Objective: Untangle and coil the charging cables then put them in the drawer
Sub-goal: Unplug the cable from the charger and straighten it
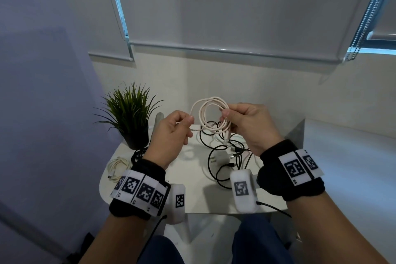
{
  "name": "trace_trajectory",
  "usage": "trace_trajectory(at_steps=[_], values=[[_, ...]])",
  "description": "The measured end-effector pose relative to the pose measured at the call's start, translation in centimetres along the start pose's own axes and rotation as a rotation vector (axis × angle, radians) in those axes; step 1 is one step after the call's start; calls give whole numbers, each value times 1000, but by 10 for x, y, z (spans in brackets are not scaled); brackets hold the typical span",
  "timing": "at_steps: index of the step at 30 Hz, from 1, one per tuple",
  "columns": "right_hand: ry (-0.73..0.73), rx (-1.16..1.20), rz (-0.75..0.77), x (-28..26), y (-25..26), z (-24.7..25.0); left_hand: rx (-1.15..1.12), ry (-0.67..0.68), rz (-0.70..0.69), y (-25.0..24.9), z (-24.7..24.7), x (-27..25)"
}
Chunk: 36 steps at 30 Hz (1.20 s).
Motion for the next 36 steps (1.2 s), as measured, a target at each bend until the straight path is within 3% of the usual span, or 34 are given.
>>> trace_trajectory(at_steps=[4, 9, 15, 21, 24, 29, 36], values=[[13, 38, -2, -1, 3, -2, 6, -45, 17, 9, 0, 2], [10, 16, -10, -1, 1, -3, -316, -108, 140, 5, -5, -5], [52, -17, 16, -3, -4, -13, -565, -44, 243, -5, -27, -13], [-37, -99, 78, 1, -6, -7, -474, 182, 286, -7, -29, -19], [-43, -151, 92, 1, -8, -9, -472, 157, 288, -8, -32, -20], [1, -170, 54, -2, -11, -19, -595, -20, 288, -8, -36, -13], [-49, -182, 74, -4, -10, -19, -493, 165, 432, -7, -43, -18]])
Point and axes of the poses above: each hand's wrist, its own x-axis towards the middle knuckle, its own z-axis out of the back of the hand, y = z × x, the point moved 3 cm from there along x, towards the middle knuckle, and after that the axes turned 9 degrees about -x, right-handed, at the moved point
